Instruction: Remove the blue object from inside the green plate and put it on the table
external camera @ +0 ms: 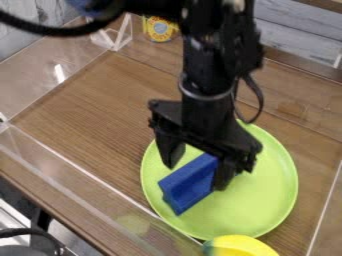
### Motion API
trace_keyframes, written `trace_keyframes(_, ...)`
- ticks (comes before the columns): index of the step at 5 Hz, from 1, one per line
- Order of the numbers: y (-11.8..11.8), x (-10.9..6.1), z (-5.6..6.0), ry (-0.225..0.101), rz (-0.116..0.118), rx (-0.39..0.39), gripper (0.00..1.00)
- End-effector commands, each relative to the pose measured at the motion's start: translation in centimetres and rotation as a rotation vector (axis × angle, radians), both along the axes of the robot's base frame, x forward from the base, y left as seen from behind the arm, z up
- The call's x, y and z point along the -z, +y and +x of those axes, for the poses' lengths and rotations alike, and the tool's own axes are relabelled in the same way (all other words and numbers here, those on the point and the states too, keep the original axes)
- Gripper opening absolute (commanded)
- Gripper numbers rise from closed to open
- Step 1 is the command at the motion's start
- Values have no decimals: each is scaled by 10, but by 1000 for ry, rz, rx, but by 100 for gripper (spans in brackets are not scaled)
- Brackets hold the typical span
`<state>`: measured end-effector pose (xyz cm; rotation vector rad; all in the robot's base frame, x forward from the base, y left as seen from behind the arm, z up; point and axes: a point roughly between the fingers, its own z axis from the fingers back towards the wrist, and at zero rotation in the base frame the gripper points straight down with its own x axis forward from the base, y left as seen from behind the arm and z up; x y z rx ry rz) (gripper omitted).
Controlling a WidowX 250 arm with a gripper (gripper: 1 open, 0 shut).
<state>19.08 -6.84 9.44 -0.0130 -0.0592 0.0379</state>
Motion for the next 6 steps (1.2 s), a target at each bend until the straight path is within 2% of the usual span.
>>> trace_keyframes(1,1,4,6,-53,-18,8,100)
trace_keyframes(6,14,14,13,-37,-34,19,100)
